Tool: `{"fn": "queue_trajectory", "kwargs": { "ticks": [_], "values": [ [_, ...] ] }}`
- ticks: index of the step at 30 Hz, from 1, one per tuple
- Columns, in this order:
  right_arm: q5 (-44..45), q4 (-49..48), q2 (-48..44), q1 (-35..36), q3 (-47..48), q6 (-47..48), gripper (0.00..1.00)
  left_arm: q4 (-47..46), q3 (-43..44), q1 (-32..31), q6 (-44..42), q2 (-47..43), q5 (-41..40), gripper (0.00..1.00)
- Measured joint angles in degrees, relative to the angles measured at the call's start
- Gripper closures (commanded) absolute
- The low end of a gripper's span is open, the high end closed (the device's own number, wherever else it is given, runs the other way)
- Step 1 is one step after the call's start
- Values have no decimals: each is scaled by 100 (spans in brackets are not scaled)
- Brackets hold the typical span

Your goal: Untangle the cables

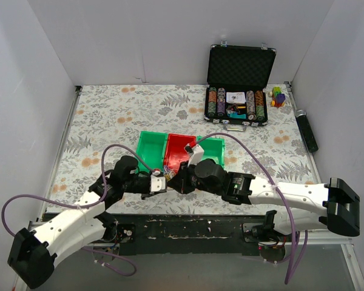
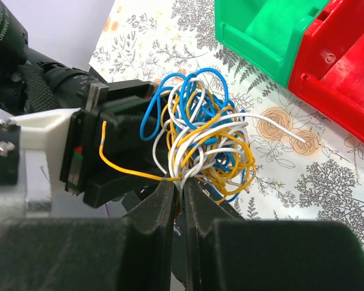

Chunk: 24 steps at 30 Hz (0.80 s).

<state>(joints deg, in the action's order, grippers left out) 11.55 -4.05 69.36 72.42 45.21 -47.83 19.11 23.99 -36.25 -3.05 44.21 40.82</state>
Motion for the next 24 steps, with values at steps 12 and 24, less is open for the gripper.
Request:
{"fn": "queue_trajectory", "kwargs": {
  "ticks": [12,24],
  "values": [
    [249,380,-321,-122,-315,-308,73,378,673,-101,337,7,-317,100],
    [232,1672,-332,-267,-673,-111,15,2430,1248,-114,223,-92,256,100]
  ]
}}
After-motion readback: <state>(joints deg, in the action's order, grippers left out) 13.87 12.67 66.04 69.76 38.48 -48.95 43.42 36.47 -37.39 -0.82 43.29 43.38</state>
